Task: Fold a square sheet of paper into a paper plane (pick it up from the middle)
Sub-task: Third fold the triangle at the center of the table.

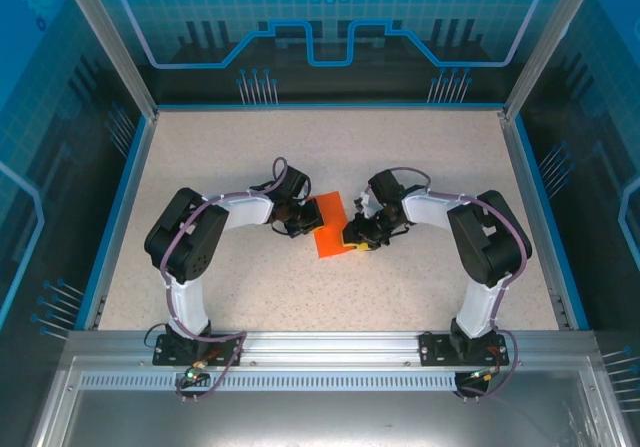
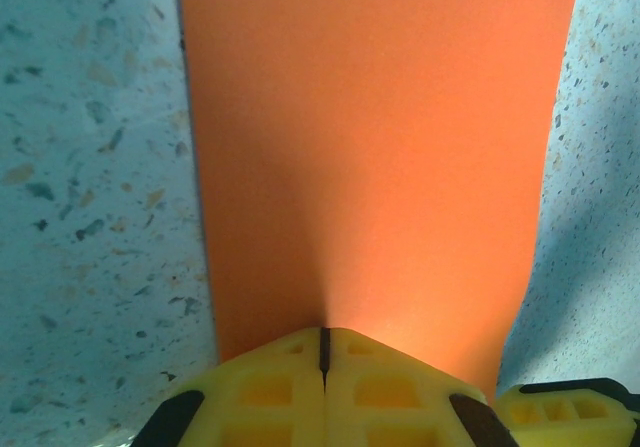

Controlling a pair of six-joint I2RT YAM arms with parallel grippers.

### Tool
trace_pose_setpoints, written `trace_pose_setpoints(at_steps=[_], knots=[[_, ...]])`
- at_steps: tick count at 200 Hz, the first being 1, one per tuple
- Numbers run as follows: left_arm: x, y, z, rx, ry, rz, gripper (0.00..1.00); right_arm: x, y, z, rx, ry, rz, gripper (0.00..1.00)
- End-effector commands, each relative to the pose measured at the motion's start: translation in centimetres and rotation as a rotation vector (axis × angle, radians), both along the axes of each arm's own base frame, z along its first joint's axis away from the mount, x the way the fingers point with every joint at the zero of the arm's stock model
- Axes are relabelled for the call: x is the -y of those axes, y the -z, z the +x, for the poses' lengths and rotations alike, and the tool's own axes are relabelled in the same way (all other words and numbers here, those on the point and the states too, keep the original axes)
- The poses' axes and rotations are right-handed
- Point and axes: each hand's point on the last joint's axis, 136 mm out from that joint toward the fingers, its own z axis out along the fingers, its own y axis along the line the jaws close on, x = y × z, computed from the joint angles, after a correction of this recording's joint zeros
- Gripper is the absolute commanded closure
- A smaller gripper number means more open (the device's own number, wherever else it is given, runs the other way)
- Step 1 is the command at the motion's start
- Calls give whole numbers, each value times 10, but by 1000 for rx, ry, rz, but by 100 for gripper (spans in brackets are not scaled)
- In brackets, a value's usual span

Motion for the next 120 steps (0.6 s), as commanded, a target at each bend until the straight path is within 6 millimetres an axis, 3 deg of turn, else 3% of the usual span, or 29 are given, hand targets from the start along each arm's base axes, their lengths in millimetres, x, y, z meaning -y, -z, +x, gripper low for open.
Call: trace_pose_setpoints(at_steps=[1,66,120], knots=[[-13,26,-15,-62,-2,68,98,-3,-8,-7,2,4,26,68],[-13,24,-16,-60,-3,60,99,3,-6,4,-4,88,31,88],[-7,4,-11,-7,12,22,99,15,-6,7,-4,137,5,93]])
